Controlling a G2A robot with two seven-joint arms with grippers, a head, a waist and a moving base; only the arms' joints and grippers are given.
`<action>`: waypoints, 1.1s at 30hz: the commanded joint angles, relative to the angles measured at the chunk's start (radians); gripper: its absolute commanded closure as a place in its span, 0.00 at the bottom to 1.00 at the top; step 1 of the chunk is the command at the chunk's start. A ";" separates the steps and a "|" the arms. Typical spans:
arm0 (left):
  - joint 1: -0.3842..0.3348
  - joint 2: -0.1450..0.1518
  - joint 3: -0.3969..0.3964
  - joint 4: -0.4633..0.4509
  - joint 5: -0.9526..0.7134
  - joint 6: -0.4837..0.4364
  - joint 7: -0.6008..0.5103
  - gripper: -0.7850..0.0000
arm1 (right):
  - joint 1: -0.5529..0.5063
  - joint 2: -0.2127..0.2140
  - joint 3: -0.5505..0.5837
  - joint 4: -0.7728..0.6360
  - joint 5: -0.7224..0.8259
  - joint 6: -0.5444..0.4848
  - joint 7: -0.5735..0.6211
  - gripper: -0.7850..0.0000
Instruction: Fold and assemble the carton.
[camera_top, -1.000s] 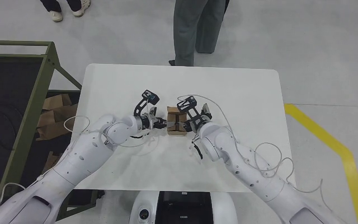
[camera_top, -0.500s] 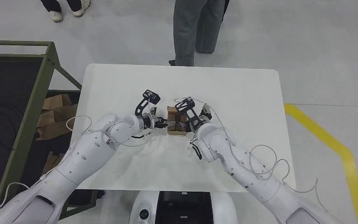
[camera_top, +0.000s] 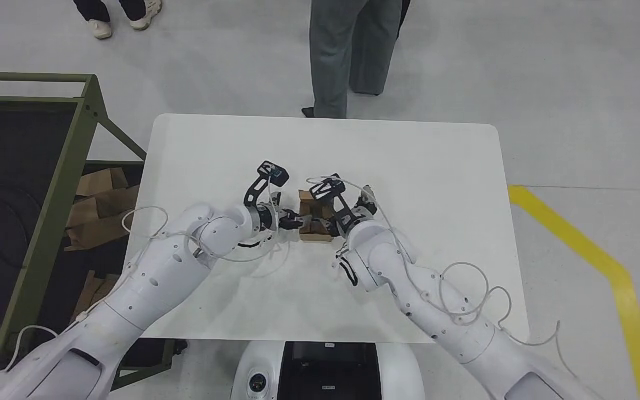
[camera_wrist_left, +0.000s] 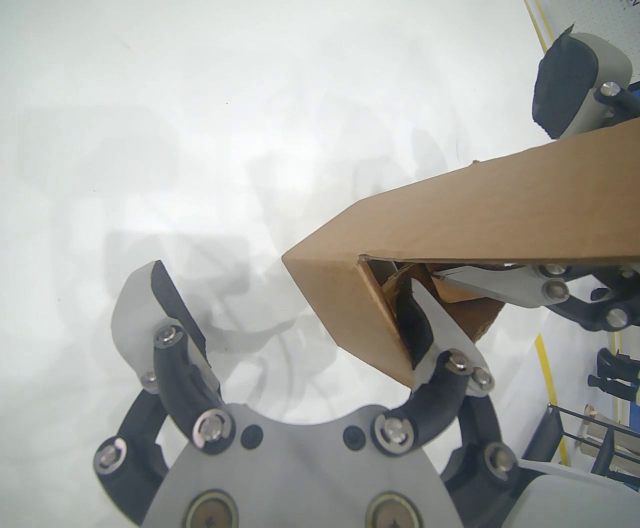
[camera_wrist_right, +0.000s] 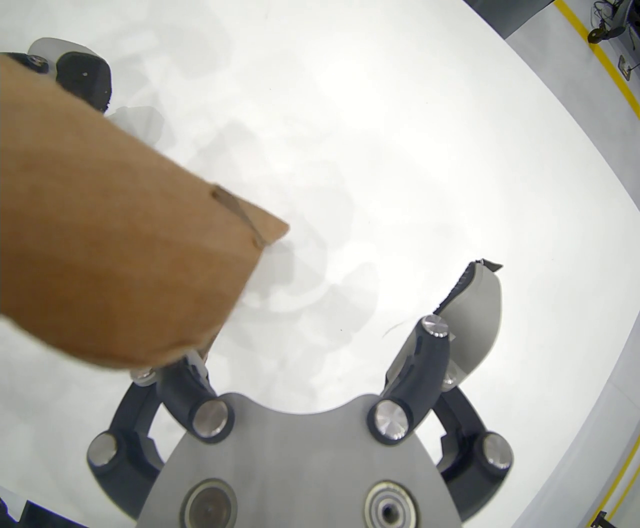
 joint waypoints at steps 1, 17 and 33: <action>0.002 -0.002 -0.003 -0.001 0.002 -0.002 0.000 0.00 | -0.002 -0.003 0.003 0.001 -0.002 0.000 0.001 0.00; 0.017 -0.015 -0.025 -0.005 0.020 -0.012 -0.013 0.00 | -0.019 -0.031 0.030 0.009 -0.040 -0.019 0.020 0.12; 0.027 -0.028 -0.045 -0.009 0.035 -0.020 -0.024 0.00 | -0.042 -0.053 0.061 0.013 -0.067 -0.046 0.021 0.13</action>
